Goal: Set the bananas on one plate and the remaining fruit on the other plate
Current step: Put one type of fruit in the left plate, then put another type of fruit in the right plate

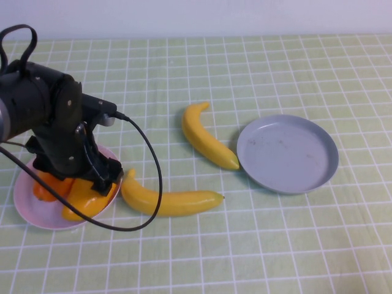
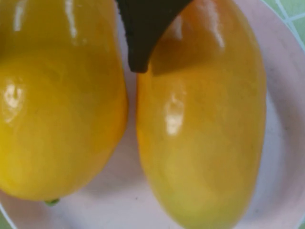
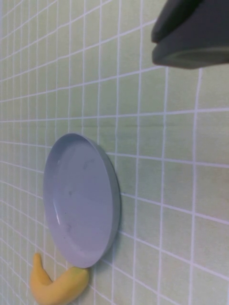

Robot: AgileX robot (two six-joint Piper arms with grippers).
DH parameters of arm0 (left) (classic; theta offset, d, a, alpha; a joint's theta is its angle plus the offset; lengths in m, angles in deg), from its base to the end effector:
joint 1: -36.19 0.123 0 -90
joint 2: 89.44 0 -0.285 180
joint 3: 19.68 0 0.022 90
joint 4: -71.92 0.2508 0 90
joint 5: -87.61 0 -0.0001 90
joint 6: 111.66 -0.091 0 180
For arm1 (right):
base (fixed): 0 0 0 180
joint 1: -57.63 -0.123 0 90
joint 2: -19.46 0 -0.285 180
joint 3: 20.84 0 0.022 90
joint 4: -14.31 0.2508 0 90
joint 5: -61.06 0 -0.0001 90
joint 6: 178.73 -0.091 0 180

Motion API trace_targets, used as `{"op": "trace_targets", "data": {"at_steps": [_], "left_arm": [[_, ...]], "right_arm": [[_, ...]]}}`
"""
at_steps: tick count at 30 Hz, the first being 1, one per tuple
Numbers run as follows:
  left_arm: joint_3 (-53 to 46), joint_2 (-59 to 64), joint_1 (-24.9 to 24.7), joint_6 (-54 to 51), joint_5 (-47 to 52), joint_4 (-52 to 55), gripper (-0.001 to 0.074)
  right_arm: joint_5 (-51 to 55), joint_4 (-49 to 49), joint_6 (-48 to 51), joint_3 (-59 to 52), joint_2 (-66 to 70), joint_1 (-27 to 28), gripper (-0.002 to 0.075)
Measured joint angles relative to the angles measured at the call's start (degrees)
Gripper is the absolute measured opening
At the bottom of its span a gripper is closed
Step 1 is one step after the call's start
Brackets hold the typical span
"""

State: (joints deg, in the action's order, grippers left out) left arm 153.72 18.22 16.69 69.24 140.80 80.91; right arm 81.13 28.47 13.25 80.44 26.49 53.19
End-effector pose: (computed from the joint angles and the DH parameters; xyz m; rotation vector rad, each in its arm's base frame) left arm 0.3283 -0.1042 0.2235 0.5830 2.8401 0.1378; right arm 0.0523 0.0117 0.1745 -0.1085 1.8355 0.1481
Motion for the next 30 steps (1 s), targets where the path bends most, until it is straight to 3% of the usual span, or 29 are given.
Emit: {"op": "trace_targets", "data": {"at_steps": [5,9,10,15,17,21,30], "left_arm": [[0.00,-0.97,0.00,0.00,0.63,-0.40,0.0622],[0.00,-4.48,0.00,0.03,0.78,-3.56,0.0533],[0.00,-5.87,0.00,0.03,0.92,-4.28,0.0494],[-0.04,-13.50,-0.14,-0.90,4.54,-5.95,0.0126],[-0.89,-16.88,-0.14,-0.90,4.64,-6.53,0.0054],[-4.29,-25.66,-0.14,-1.48,2.01,-8.57,0.0013],[-21.01,-48.89,-0.14,0.02,-6.37,-9.56,0.0001]], "right_arm": [[0.00,0.00,0.00,0.00,0.00,0.00,-0.0017],[0.00,0.00,0.00,0.00,0.00,0.00,-0.0017],[0.00,0.00,0.00,0.00,0.00,0.00,-0.0017],[0.00,0.00,0.00,0.00,0.00,0.00,-0.0017],[0.00,0.00,0.00,0.00,0.00,0.00,-0.0017],[0.00,0.00,0.00,0.00,0.00,0.00,-0.0017],[0.00,0.00,0.00,0.00,0.00,0.00,-0.0017]]}}
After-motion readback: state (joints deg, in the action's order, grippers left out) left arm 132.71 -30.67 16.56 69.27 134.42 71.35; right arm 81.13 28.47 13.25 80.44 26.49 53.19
